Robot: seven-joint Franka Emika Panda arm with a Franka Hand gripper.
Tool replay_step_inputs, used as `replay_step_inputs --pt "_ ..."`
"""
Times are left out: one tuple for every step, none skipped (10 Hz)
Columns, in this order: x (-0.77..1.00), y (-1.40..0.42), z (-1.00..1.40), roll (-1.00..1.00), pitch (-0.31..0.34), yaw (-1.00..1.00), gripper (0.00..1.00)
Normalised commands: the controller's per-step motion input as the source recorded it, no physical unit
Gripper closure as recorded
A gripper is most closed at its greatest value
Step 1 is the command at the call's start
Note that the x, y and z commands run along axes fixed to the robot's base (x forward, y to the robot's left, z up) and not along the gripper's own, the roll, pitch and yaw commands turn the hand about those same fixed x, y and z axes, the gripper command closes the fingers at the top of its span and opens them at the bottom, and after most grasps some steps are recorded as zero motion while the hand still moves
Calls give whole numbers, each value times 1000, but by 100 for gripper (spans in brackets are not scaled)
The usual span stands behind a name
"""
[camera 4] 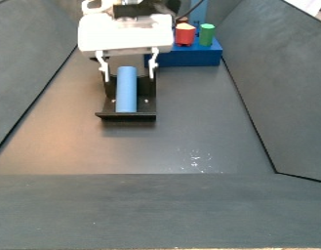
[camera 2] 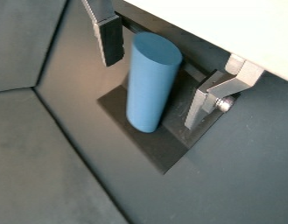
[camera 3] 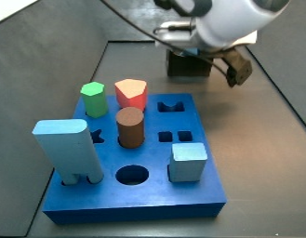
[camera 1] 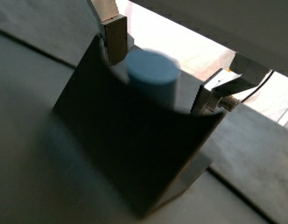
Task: Pick up the oval object. Move up. Place the oval object on the fixture. Regrasp the oval object. Move to above the board. Insert the oval object.
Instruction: Regrasp the oval object, then move to above the board.
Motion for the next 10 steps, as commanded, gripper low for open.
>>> replay_step_inputs --pt "38 3 -197 48 6 2 0" --pt "8 -1 -169 45 2 4 0" --pt "9 -1 -168 45 2 6 0" --pt "9 0 -168 45 2 9 0" --pt "9 0 -168 45 2 11 0" --pt "9 0 -168 45 2 12 0" --pt "0 0 0 0 0 0 100" --pt "-132 31 1000 -240 -176 191 100" --pt "-133 31 1000 -240 -176 190 100" --pt "-138 31 1000 -199 -205 106 100"
